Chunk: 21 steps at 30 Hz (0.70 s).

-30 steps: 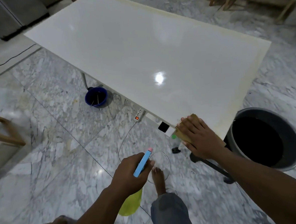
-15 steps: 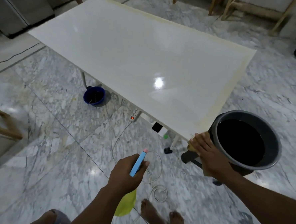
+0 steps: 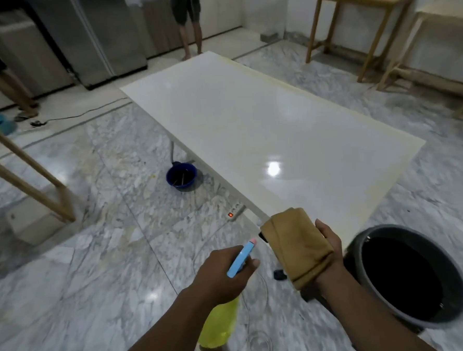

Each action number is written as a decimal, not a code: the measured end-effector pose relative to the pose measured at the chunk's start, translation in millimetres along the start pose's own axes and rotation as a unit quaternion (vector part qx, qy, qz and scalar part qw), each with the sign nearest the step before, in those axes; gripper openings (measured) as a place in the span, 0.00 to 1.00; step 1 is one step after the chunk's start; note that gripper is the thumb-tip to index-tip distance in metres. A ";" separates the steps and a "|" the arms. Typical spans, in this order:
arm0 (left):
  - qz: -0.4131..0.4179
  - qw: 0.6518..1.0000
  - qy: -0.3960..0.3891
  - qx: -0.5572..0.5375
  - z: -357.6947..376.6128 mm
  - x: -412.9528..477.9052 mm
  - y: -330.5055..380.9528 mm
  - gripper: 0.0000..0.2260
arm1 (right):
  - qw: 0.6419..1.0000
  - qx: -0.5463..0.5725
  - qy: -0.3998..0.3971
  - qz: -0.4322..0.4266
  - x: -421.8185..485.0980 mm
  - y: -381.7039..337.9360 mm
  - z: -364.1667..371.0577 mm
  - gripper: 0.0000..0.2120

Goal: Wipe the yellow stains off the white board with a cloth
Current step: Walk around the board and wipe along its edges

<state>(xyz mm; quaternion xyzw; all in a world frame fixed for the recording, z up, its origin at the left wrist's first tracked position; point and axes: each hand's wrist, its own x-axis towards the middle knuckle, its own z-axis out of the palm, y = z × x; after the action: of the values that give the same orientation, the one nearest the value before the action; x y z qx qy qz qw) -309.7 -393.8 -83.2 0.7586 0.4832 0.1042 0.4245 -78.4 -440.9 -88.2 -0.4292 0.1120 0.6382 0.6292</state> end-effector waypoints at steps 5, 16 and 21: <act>-0.015 0.998 -0.030 0.048 -59.7 26.3 -27.3 0.18 | 0.996 -0.061 -0.034 0.052 49.4 35.3 97.5 0.28; -0.038 0.993 -0.022 0.113 -260.8 135.9 -141.9 0.15 | 0.976 -0.176 -0.039 0.120 175.5 119.5 313.4 0.32; -0.049 0.994 -0.035 0.096 -325.5 180.5 -180.5 0.14 | 0.981 -0.152 -0.040 0.114 217.6 129.2 364.4 0.33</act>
<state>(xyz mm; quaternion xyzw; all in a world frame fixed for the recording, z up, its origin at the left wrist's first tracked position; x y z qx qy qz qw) -518.8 -37.5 -61.9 0.7745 0.5125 0.0101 0.3708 -308.0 -61.8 -68.5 -0.4782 0.0366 0.7319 0.4840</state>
